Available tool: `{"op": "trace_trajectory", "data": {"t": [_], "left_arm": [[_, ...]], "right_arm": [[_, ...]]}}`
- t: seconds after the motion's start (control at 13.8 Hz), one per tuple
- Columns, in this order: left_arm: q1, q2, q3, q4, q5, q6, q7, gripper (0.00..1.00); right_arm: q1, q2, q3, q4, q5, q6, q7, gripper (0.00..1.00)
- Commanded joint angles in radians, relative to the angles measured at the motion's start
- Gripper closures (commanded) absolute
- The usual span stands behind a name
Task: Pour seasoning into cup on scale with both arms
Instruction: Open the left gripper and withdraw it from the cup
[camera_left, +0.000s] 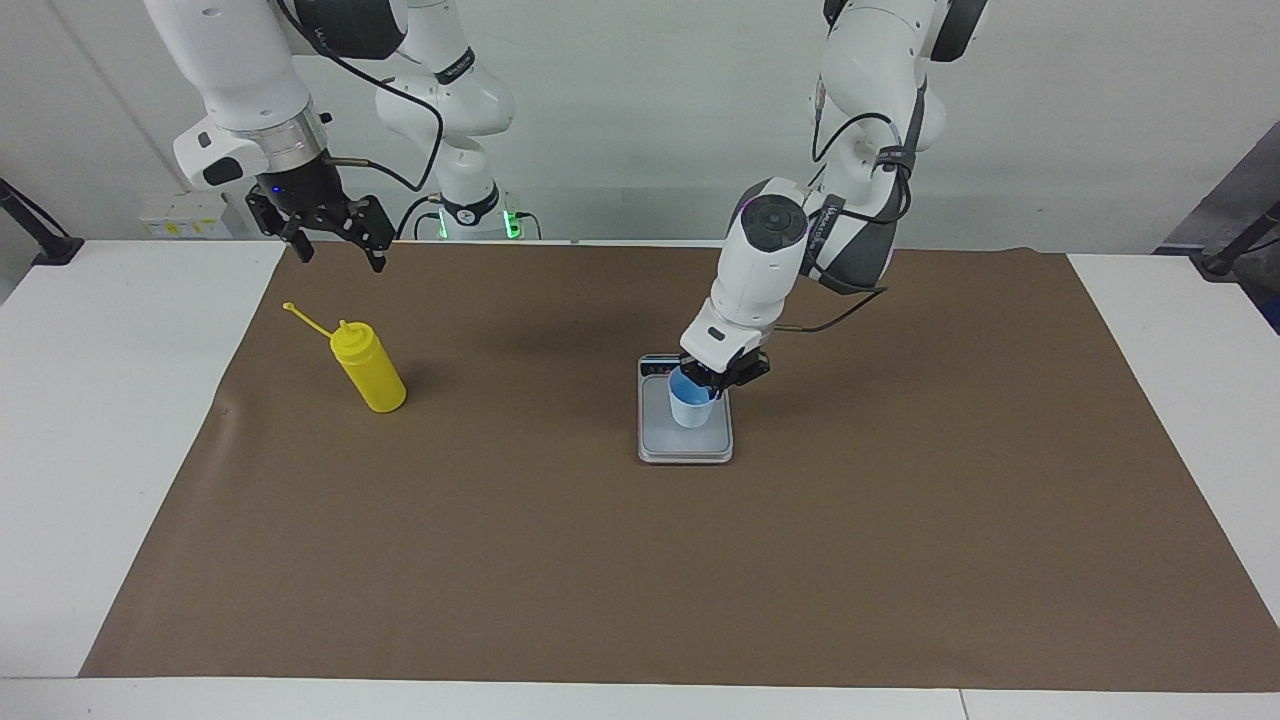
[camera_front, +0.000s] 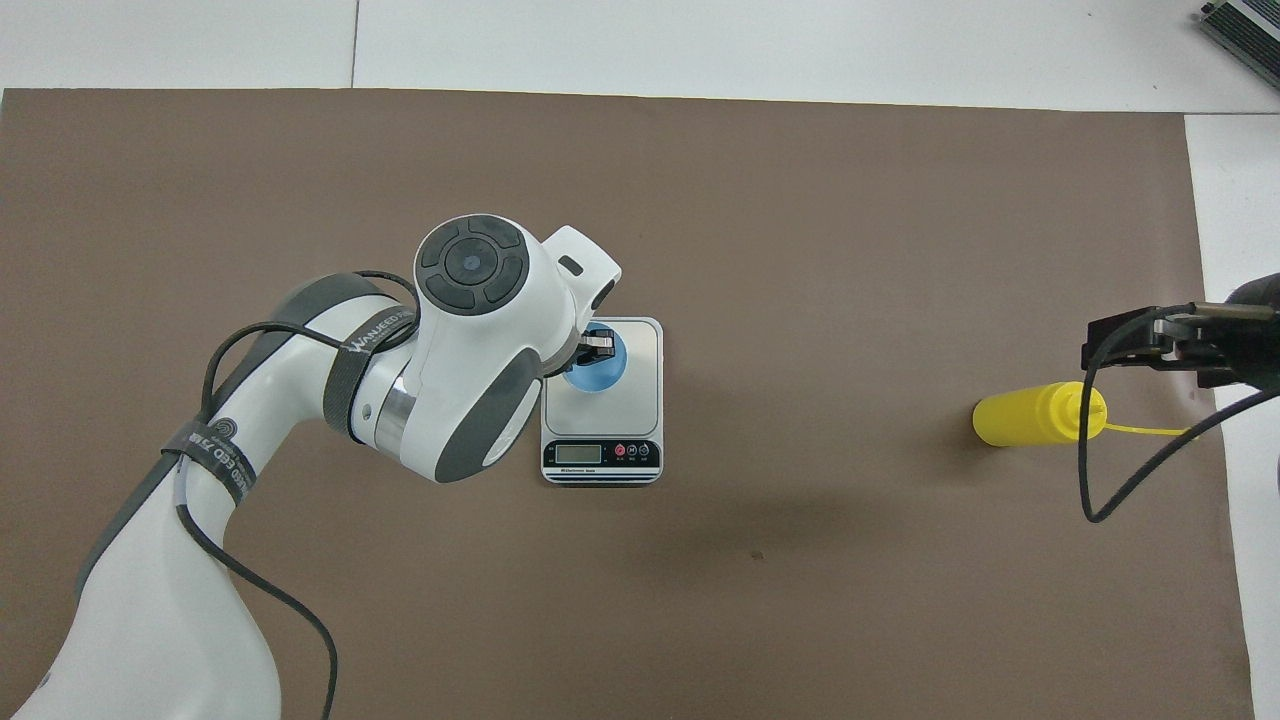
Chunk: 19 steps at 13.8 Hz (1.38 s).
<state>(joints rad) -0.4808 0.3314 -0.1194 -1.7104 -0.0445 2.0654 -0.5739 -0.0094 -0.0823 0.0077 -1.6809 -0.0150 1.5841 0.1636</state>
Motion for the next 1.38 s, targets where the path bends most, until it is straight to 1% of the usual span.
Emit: {"op": "trace_trajectory", "data": {"t": [0.0, 0.14, 0.22, 0.29, 0.36, 0.51, 0.72, 0.8, 0.94, 1.09, 1.3], "left_arm": [[-0.028, -0.002, 0.014, -0.021, 0.0, 0.007, -0.017, 1.0], [-0.028, -0.003, 0.014, -0.025, 0.0, 0.01, -0.017, 1.0], [-0.028, -0.003, 0.014, -0.025, 0.0, 0.01, -0.014, 0.93], [-0.027, -0.003, 0.014, -0.025, 0.0, 0.009, -0.009, 0.34], [-0.028, -0.005, 0.015, -0.021, 0.002, 0.002, -0.008, 0.0], [-0.012, -0.024, 0.023, -0.006, 0.002, -0.019, -0.004, 0.0], [0.059, -0.115, 0.024, 0.009, 0.049, -0.068, 0.0, 0.0], [0.083, -0.127, 0.024, 0.012, 0.058, -0.082, 0.014, 0.0], [0.129, -0.155, 0.024, 0.028, 0.071, -0.137, 0.087, 0.0], [0.195, -0.202, 0.023, 0.023, 0.071, -0.184, 0.205, 0.0], [0.293, -0.261, 0.023, 0.014, 0.061, -0.254, 0.371, 0.0]], "right_arm": [[-0.015, -0.027, 0.005, -0.031, -0.003, 0.011, -0.033, 0.0], [-0.015, -0.027, 0.005, -0.033, -0.003, 0.011, -0.033, 0.0], [-0.014, -0.028, 0.005, -0.036, -0.003, 0.011, -0.033, 0.0], [-0.014, -0.028, 0.003, -0.036, -0.003, 0.011, -0.033, 0.0], [-0.015, -0.028, 0.003, -0.036, -0.003, 0.013, -0.035, 0.0], [-0.015, -0.028, 0.003, -0.036, -0.003, 0.013, -0.035, 0.0], [-0.015, -0.03, 0.001, -0.036, -0.003, 0.013, -0.052, 0.0], [-0.015, -0.031, 0.001, -0.037, -0.003, 0.013, -0.052, 0.0], [-0.015, -0.031, 0.001, -0.039, -0.003, 0.013, -0.052, 0.0], [-0.015, -0.034, 0.0, -0.045, -0.002, 0.011, -0.061, 0.0], [-0.043, -0.045, -0.002, -0.066, 0.012, 0.016, -0.136, 0.0]]}}
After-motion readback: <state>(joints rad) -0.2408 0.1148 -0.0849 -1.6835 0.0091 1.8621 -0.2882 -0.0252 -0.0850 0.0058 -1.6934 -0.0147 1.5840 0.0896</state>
